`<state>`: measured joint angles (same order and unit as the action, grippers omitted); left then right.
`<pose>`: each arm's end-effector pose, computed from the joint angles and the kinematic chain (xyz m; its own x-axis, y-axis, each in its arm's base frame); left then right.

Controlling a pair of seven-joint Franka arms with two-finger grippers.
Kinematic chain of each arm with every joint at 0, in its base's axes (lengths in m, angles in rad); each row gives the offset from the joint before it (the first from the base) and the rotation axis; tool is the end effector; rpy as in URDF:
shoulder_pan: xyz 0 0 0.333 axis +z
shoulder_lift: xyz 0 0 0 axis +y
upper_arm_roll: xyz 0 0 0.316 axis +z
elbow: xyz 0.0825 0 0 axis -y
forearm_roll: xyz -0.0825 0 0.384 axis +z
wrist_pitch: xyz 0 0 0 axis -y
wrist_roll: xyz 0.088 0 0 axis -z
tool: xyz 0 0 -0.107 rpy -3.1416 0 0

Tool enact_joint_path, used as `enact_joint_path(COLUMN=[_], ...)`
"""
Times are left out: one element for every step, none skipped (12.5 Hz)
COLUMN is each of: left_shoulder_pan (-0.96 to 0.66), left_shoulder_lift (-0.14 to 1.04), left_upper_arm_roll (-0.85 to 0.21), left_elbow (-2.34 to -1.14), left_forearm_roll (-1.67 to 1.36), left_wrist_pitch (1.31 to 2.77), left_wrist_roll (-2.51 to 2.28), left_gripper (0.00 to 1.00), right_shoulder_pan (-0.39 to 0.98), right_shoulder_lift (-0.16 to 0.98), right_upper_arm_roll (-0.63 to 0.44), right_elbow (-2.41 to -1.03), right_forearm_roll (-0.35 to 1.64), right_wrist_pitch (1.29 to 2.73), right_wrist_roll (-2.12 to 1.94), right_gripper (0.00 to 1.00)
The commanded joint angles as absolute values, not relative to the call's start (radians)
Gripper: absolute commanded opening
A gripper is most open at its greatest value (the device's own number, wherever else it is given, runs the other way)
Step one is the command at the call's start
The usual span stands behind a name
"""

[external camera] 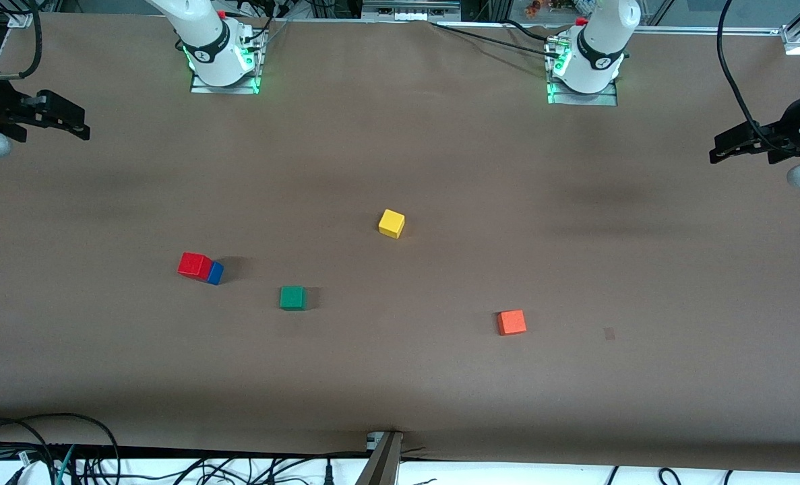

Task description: Pass red block to right arm, stack on blue

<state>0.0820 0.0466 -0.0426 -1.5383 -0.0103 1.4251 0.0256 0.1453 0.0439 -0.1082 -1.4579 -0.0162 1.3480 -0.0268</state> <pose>0.5517 0.0211 0.6023 0.9873 0.0115 -0.1587 0.0143 -0.9998 0.0164 0.5438 0.0197 0.6348 0.9864 0.0592 -0.1534 0.0625 -0.9979 0.0168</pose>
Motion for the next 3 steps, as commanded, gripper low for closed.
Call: enact_joint_path(left_shoulder_pan=[0.078, 0.078, 0.078], left_shoulder_lift=[0.051, 0.051, 0.049], left_upper_arm_roll=[-0.054, -0.054, -0.054], left_elbow=[-1.531, -1.528, -1.528], left_forearm_roll=[-0.015, -0.014, -0.012], left_wrist_pitch=[1.442, 1.443, 1.443], left_wrist_roll=[0.023, 0.023, 0.025], left_gripper=[1.0, 1.0, 1.0], right_shoulder_pan=[0.127, 0.124, 0.123], right_shoulder_lift=[0.08, 0.086, 0.086], right_upper_arm_roll=[-0.092, -0.092, -0.095], right_elbow=[-1.431, -1.427, -1.427], right_forearm_roll=[-0.015, -0.017, -0.014], right_wrist_pitch=[1.316, 1.316, 1.318], right_wrist_roll=[-0.043, -0.043, -0.044], right_gripper=[1.0, 1.0, 1.0])
